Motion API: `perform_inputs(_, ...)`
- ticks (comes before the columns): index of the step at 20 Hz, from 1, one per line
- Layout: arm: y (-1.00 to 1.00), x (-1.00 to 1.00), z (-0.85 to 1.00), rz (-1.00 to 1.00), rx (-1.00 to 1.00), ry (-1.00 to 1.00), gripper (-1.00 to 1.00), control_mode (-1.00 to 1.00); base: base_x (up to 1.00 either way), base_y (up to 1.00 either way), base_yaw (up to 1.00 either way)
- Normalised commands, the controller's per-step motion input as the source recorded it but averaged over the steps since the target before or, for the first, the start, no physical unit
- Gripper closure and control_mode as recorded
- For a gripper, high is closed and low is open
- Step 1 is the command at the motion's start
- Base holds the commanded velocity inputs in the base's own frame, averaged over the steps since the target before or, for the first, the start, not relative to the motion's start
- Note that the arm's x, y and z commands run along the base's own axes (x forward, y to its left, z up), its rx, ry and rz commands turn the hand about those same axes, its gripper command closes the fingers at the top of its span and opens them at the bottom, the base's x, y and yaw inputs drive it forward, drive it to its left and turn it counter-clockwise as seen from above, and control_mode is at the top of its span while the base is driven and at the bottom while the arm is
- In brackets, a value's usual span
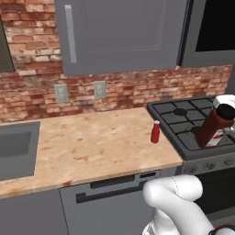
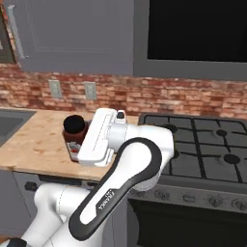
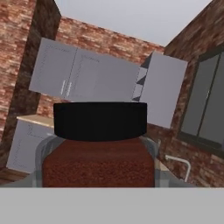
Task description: Collect the paprika, ketchup, and shaker from the cabinet and place them next to the stove.
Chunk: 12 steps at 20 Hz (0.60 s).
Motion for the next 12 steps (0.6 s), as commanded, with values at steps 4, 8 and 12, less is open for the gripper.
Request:
perform_inputs(4, 0.00, 0.00, 0.00, 0.00, 0.00, 0.00, 1.00, 1.00, 0.44, -0.83, 0.00)
perform_inputs(8, -0.26, 0.61, -0.25, 0.00, 0.09, 0.00, 1.00, -1.00, 0.00, 0.00, 0.00)
perform_inputs(12, 0.15, 0.72, -0.38, 0.01, 0.04, 0.00, 1.00, -1.00, 0.00, 0.00, 0.00)
